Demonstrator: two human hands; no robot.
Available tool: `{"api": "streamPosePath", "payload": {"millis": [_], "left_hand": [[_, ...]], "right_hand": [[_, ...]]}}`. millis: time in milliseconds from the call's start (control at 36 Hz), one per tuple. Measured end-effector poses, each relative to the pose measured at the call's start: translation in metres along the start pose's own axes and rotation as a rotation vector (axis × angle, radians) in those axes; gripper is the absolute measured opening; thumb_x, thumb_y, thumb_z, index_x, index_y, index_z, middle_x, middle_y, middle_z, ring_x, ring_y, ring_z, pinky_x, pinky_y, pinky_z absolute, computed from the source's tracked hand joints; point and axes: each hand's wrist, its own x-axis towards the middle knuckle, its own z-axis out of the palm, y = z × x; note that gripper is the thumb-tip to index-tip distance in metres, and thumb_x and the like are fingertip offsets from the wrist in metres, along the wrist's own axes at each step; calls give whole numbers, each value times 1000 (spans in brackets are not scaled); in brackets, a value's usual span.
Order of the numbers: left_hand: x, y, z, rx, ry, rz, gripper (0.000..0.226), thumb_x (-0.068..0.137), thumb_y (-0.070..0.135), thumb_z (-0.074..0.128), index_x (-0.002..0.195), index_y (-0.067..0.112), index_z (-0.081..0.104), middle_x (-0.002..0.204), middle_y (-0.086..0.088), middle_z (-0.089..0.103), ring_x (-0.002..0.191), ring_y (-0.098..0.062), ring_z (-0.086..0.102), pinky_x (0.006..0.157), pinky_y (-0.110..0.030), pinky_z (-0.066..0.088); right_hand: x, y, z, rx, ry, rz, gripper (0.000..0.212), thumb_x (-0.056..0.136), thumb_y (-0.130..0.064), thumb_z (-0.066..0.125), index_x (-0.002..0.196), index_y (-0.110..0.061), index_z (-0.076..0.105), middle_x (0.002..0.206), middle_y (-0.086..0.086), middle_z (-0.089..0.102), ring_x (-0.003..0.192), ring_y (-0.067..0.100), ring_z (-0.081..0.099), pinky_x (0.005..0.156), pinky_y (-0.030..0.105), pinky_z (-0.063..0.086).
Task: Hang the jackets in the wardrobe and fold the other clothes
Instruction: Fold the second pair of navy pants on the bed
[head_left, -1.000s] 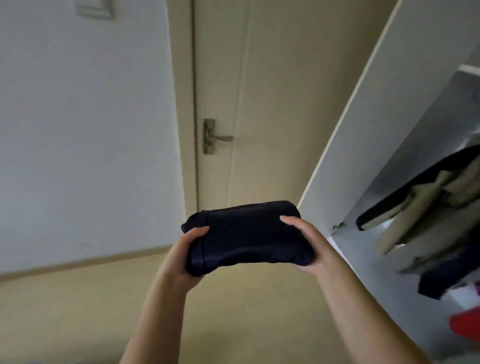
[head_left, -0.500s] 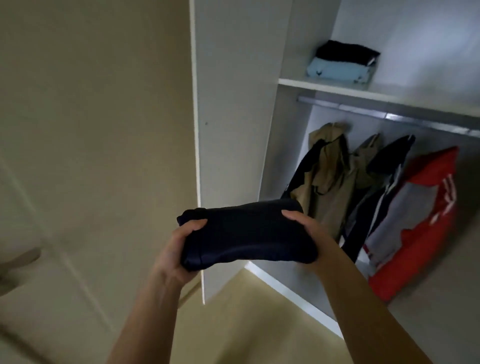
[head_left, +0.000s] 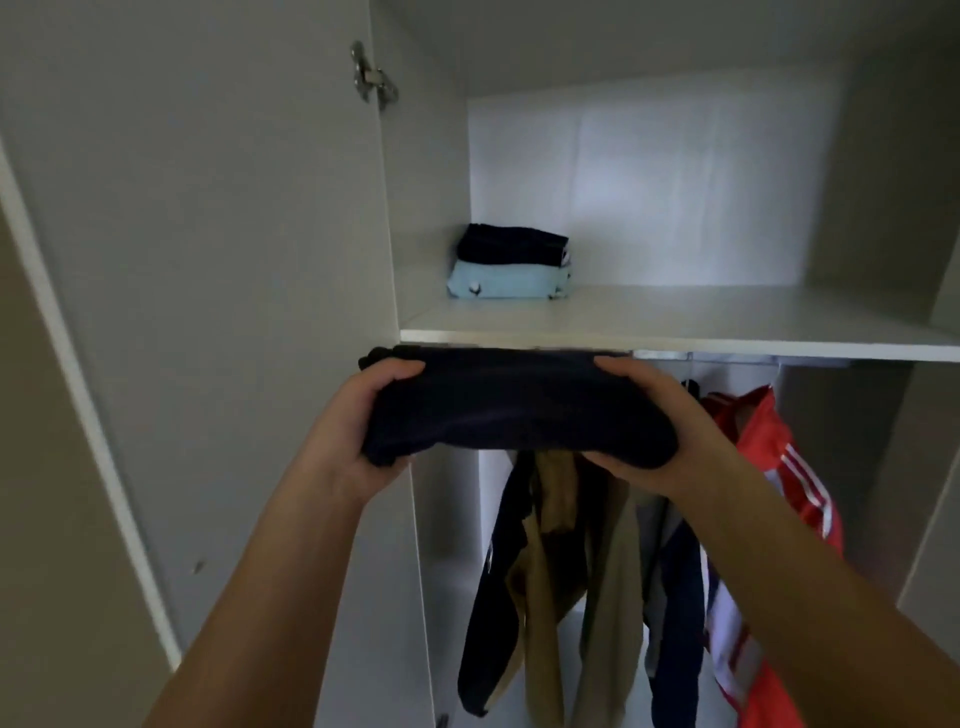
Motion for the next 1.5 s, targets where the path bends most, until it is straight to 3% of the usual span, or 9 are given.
{"api": "streamPosePath", "payload": {"millis": [194, 556, 778, 889, 1000, 1194, 1333, 1444, 1500], "left_hand": [[125, 47, 61, 34, -143, 64, 8, 86, 17, 60, 79, 12, 62, 55, -1, 64, 44, -12, 62, 36, -17, 46], [404, 125, 154, 114, -85, 118, 20, 86, 15, 52, 66, 15, 50, 40, 3, 46, 30, -8, 43, 31, -11, 29], [543, 165, 171, 207, -148, 324, 9, 89, 7, 51, 88, 7, 60, 58, -3, 69, 46, -14, 65, 41, -19, 50], [607, 138, 138, 582, 74, 94, 6, 85, 10, 55, 81, 6, 57, 59, -7, 65, 49, -19, 62, 42, -20, 47], [652, 116, 105, 994, 154, -123, 25, 78, 29, 65, 93, 8, 62, 86, -11, 69, 79, -27, 66, 70, -26, 50], [709, 122, 129, 1259, 122, -6, 48, 89, 27, 62, 130, 2, 54, 134, -16, 53, 120, -31, 53, 105, -37, 41], [736, 117, 137, 1636, 301, 232, 48, 93, 14, 52, 138, 2, 42, 144, -16, 42, 130, -28, 44, 105, -29, 36], [756, 95, 137, 1899, 249, 189, 46, 96, 17, 49, 139, 5, 40, 144, -14, 41, 131, -28, 43, 109, -36, 36], [756, 95, 148, 2024, 272, 402, 49, 95, 23, 48, 141, 11, 33, 142, -12, 40, 129, -29, 43, 104, -41, 39]], "right_hand": [[102, -101, -19, -73, 10, -209, 24, 79, -23, 68, 56, -17, 73, 63, 3, 69, 52, 16, 67, 50, 26, 55], [351, -258, -52, -194, 53, -108, 11, 80, -21, 64, 81, -11, 58, 62, 5, 60, 49, 16, 57, 44, 20, 47], [490, -301, -53, -268, 47, -294, 14, 87, -28, 62, 89, -14, 64, 64, 5, 72, 53, 18, 68, 42, 24, 51], [554, -268, -84, -388, 147, -61, 26, 82, -29, 68, 99, -10, 64, 86, 11, 71, 73, 23, 66, 54, 30, 56], [596, -234, -109, -518, 110, 178, 38, 88, -38, 62, 107, -6, 63, 106, 15, 69, 84, 27, 63, 71, 34, 54], [637, -242, -102, -573, 226, 91, 38, 87, -30, 66, 112, -2, 59, 89, 15, 65, 73, 30, 60, 68, 36, 51], [671, -244, -106, -708, 324, -167, 57, 84, 1, 64, 136, 5, 40, 131, 26, 52, 109, 38, 56, 94, 47, 48], [686, -242, -107, -961, 346, -155, 84, 79, -6, 74, 145, 4, 22, 144, 22, 37, 131, 34, 41, 107, 39, 38], [686, -247, -101, -1099, 384, -207, 93, 80, -16, 74, 149, -2, 12, 147, 21, 30, 133, 34, 38, 108, 39, 38]]}}
